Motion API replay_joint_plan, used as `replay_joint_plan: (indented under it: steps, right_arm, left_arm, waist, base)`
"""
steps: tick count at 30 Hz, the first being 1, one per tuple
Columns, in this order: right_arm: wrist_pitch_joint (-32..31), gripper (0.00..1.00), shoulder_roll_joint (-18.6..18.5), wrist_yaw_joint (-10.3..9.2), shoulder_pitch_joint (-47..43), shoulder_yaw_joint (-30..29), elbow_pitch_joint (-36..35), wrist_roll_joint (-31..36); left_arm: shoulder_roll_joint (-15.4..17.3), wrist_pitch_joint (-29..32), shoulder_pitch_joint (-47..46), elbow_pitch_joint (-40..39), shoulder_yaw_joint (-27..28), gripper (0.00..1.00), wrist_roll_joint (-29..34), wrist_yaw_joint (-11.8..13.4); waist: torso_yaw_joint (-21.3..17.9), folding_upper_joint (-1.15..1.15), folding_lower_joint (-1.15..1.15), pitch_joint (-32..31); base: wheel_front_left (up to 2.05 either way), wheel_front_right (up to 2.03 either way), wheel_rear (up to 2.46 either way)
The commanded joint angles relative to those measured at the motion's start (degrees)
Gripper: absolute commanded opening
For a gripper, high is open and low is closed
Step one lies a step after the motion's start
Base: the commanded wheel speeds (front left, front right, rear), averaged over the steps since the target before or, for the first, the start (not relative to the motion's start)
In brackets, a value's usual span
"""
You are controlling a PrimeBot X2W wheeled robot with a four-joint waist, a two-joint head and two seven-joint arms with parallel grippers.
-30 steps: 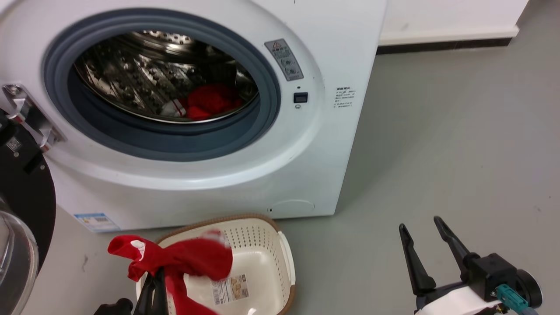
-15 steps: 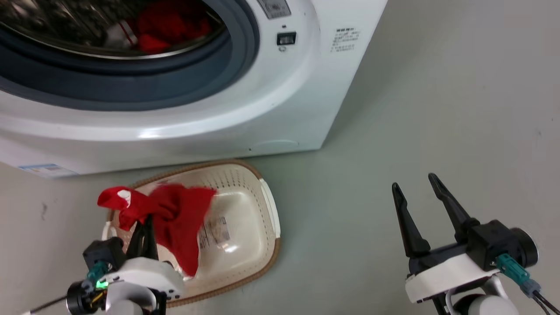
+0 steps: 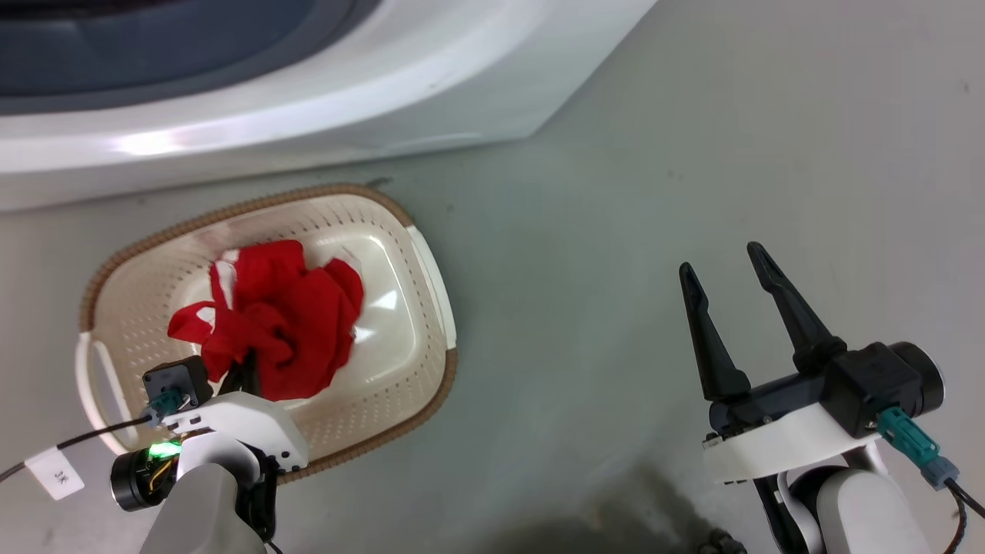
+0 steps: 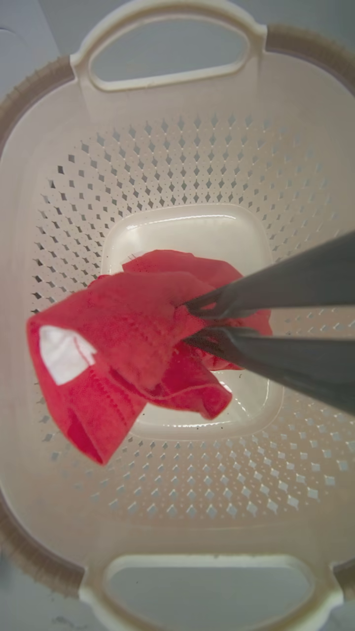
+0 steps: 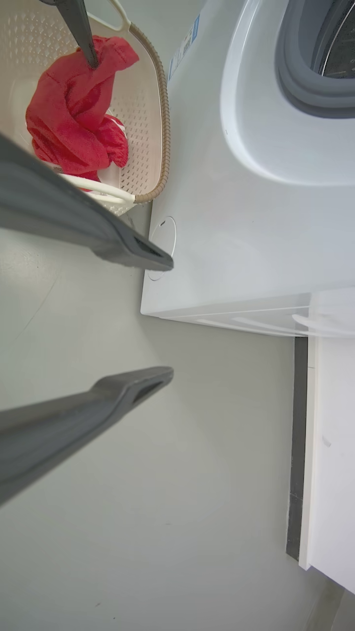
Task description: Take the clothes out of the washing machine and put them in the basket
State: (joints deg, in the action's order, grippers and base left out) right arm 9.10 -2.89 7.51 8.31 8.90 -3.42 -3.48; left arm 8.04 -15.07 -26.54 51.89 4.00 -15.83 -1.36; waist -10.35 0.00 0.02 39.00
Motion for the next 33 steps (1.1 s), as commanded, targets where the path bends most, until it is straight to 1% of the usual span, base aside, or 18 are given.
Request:
replay_joint_plan:
  steps: [1,7,9,12,16,17,18,19,22,29,33]
  right_arm:
    - [0.4,1.0,0.0,-0.03,0.9,0.1,0.0,0.2]
    - [0.6,1.0,0.0,-0.04,2.4,0.6,0.4,0.4]
    - [0.7,1.0,0.0,-0.03,2.7,0.7,0.4,0.5]
    - [0.7,1.0,0.0,-0.03,3.0,0.8,0.6,0.4]
    - [0.7,1.0,0.0,-0.03,3.3,1.0,1.2,0.5]
    - [0.8,1.0,0.0,-0.03,3.3,1.0,1.4,0.5]
    - [0.9,1.0,0.0,-0.03,3.2,0.9,1.6,0.6]
    - [0.9,1.0,0.0,-0.03,3.1,0.8,2.0,0.6]
    - [1.0,1.0,0.0,-0.03,2.4,0.7,2.7,0.8]
    - [0.2,1.0,0.0,-0.03,0.1,-0.7,4.0,1.4]
    - [-0.5,1.0,0.0,-0.04,-1.9,-1.5,4.0,1.8]
  left_arm:
    - [0.3,-0.1,-1.1,1.5,0.2,0.0,-0.1,-0.3]
    - [1.3,0.3,-6.8,11.9,0.5,0.0,-1.3,-1.1]
    - [1.4,0.8,-8.4,14.5,0.8,0.0,-1.7,-0.9]
    - [1.6,1.8,-10.1,17.6,1.2,0.0,-2.5,-0.6]
    - [2.0,2.2,-11.3,19.5,1.3,0.0,-3.2,-0.3]
    - [2.0,2.1,-11.4,19.8,1.3,0.05,-3.2,-0.2]
    - [1.9,2.2,-11.3,20.1,1.3,0.57,-3.3,-0.1]
    - [1.8,2.0,-11.1,20.3,1.2,1.0,-3.4,-0.1]
    - [1.2,1.2,-9.4,20.8,0.9,1.0,-3.4,-0.4]
    - [-0.7,-0.1,-4.0,20.1,0.5,1.0,-3.4,-1.0]
    - [-1.4,-0.2,0.8,14.8,0.7,1.0,-2.5,-0.7]
  waist:
    - [-0.9,0.0,-0.02,2.7]
    - [-1.2,0.0,-0.02,5.4]
    - [-1.2,0.0,-0.02,5.8]
    - [-1.3,0.0,-0.02,6.1]
    - [-1.3,0.0,-0.02,5.4]
    - [-1.3,0.0,-0.02,4.9]
    - [-1.2,0.0,-0.02,4.3]
    - [-1.0,0.0,-0.02,3.4]
    - [-0.5,0.0,-0.02,0.1]
    - [2.0,0.0,-0.02,-10.9]
    - [3.0,0.0,-0.02,-16.4]
  base:
    - [0.0,0.0,0.0]
    - [0.0,0.0,0.0]
    - [0.0,0.0,0.0]
    - [0.0,0.0,0.0]
    - [0.0,0.0,0.0]
    - [0.0,0.0,0.0]
    - [0.0,0.0,0.0]
    - [0.0,0.0,0.0]
    - [0.0,0.0,0.0]
    - [0.0,0.0,0.0]
    - [0.0,0.0,0.0]
